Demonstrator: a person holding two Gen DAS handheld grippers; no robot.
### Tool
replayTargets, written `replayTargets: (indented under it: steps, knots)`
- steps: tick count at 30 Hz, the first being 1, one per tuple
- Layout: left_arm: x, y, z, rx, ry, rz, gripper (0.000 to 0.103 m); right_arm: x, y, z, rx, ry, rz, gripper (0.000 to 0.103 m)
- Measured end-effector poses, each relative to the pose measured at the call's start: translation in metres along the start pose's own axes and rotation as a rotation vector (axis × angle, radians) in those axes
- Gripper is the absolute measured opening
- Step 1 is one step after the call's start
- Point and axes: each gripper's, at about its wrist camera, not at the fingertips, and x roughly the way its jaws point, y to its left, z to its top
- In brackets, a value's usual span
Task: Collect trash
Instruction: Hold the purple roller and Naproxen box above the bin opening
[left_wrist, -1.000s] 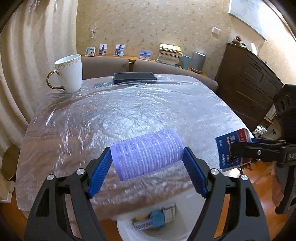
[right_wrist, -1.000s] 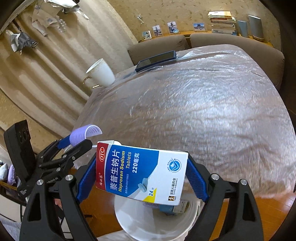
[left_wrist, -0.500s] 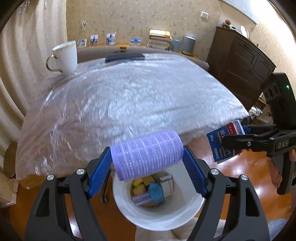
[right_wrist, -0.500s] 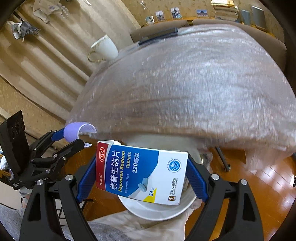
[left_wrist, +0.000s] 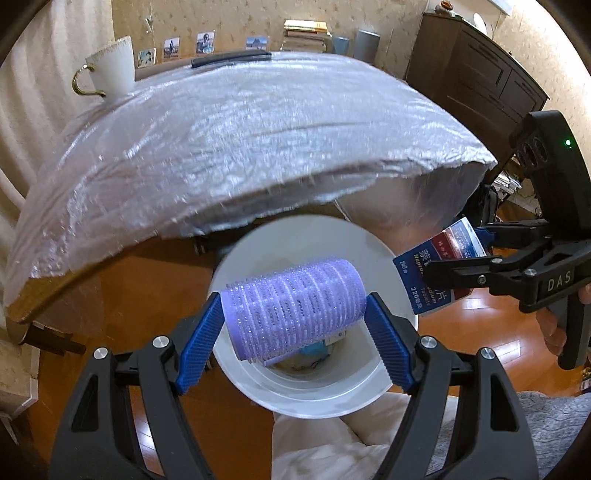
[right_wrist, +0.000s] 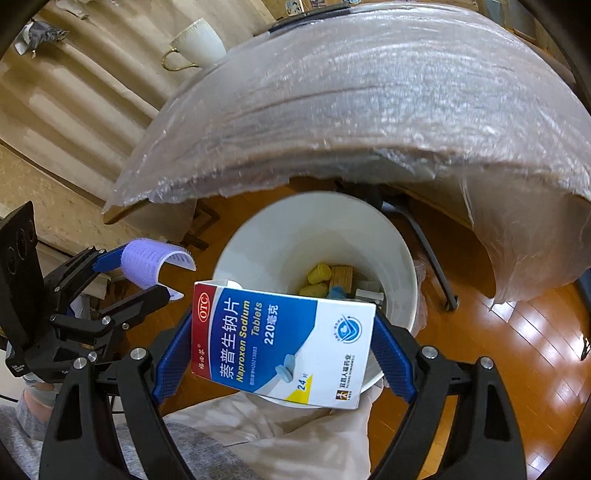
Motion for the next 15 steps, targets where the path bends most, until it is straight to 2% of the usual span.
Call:
replayTargets:
  steps: [15]
  knots:
    - [0.046, -0.002, -0.014, 0.010, 0.069, 0.035, 0.078, 0.036, 0.003, -0.004, 0.001, 0.021, -0.050, 0.085]
